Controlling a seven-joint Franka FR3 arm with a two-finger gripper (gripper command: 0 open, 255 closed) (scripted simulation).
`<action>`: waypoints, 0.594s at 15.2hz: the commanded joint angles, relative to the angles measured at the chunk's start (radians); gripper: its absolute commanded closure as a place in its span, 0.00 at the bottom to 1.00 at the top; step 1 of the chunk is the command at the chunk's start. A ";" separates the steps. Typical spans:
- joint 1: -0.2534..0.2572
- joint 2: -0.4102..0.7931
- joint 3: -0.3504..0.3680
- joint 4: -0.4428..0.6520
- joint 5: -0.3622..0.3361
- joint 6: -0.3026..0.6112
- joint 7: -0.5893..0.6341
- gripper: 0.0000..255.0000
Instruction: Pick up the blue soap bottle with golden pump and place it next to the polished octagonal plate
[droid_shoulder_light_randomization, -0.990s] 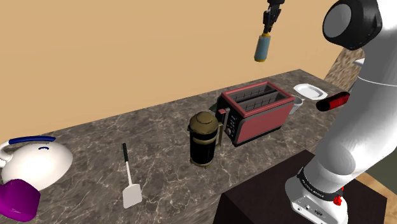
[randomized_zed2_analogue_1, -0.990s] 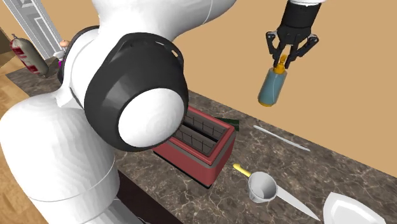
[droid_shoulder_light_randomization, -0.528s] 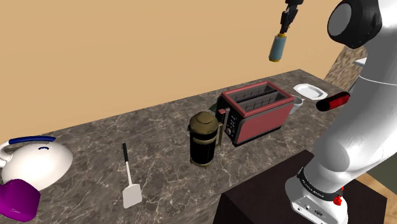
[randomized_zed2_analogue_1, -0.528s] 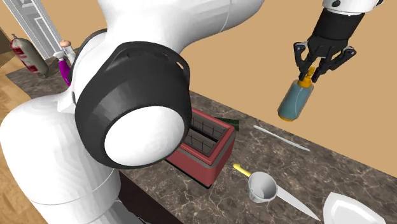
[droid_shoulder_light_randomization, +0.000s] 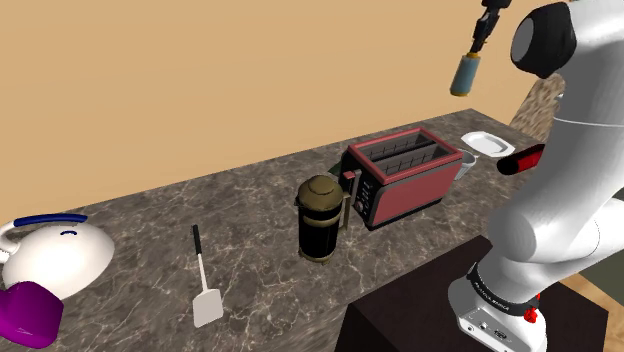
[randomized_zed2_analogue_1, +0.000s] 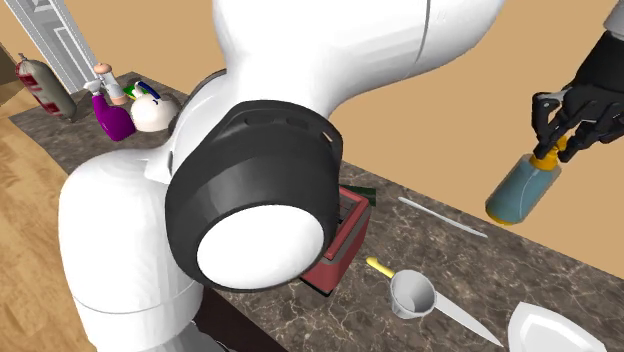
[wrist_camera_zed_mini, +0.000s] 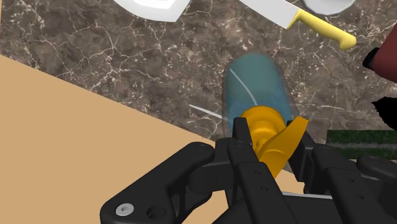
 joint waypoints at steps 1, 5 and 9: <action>-0.045 0.033 -0.011 0.049 0.019 -0.019 -0.047 1.00; -0.116 0.091 -0.022 0.119 0.049 -0.036 -0.110 1.00; -0.087 0.046 -0.025 -0.008 0.028 0.047 -0.109 1.00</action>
